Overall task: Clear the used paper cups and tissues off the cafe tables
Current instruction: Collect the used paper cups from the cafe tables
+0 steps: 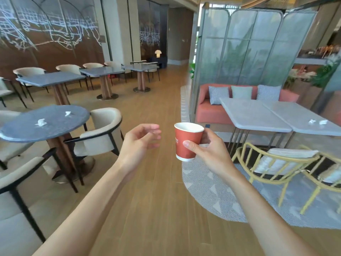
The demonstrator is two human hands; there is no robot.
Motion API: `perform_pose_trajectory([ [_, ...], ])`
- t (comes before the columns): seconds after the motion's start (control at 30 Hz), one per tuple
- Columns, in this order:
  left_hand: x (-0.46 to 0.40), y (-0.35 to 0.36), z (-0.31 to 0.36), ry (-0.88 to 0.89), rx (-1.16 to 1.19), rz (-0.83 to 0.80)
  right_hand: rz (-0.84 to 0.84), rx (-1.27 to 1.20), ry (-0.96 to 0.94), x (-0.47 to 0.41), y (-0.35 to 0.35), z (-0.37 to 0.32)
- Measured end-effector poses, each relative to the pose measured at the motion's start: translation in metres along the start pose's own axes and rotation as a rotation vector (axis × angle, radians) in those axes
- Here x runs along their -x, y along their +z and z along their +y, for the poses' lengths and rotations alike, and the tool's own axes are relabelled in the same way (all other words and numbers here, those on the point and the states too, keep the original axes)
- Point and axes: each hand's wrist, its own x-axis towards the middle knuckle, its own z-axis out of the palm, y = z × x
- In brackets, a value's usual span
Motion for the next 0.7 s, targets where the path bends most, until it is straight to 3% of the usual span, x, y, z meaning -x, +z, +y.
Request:
perform_pose_trajectory([
  [0.4,-0.304,0.115,-0.067,0.033,0.014,-0.030,0.008,0.003,-0.023,-0.302,-0.061,0.101],
  [0.7,-0.489,0.113,-0.098,0.005,0.028,0.063,-0.089,0.023,-0.034,-0.505,-0.030,0.143],
])
